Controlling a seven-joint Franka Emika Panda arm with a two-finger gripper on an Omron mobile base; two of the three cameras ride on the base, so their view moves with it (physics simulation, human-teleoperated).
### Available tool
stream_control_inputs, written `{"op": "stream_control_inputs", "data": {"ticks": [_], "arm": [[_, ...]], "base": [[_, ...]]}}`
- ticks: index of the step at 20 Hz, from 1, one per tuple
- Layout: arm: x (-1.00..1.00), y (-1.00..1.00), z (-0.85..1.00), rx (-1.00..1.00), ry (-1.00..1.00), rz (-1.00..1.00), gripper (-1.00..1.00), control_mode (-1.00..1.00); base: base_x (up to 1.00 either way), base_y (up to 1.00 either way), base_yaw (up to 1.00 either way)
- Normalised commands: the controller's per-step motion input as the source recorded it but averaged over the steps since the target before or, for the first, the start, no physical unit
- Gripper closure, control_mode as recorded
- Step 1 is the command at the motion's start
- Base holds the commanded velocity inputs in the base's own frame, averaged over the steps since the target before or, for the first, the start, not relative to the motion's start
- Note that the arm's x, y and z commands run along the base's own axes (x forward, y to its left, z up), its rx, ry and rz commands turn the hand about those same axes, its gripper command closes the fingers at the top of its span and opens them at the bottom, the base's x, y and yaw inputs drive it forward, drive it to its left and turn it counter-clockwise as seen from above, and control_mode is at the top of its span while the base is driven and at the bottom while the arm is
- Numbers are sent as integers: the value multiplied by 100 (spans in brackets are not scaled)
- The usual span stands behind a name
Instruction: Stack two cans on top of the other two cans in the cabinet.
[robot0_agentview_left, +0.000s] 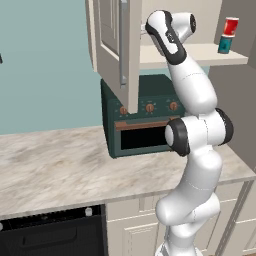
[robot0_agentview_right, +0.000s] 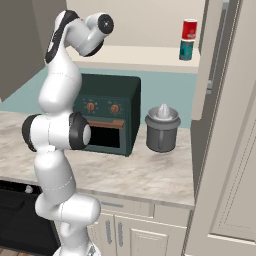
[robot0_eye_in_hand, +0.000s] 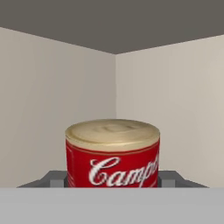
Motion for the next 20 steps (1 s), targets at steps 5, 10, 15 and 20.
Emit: {"op": "stream_control_inputs", "data": {"ticks": [5, 10, 15, 20], "arm": [[0, 3, 0, 0, 0, 0, 100, -100], [0, 2, 0, 0, 0, 0, 100, -100], [0, 0, 0, 0, 0, 0, 100, -100], [0, 0, 0, 0, 0, 0, 100, -100]], "base": [[0, 0, 0], [0, 0, 0], [0, 0, 0], [0, 0, 0]]}}
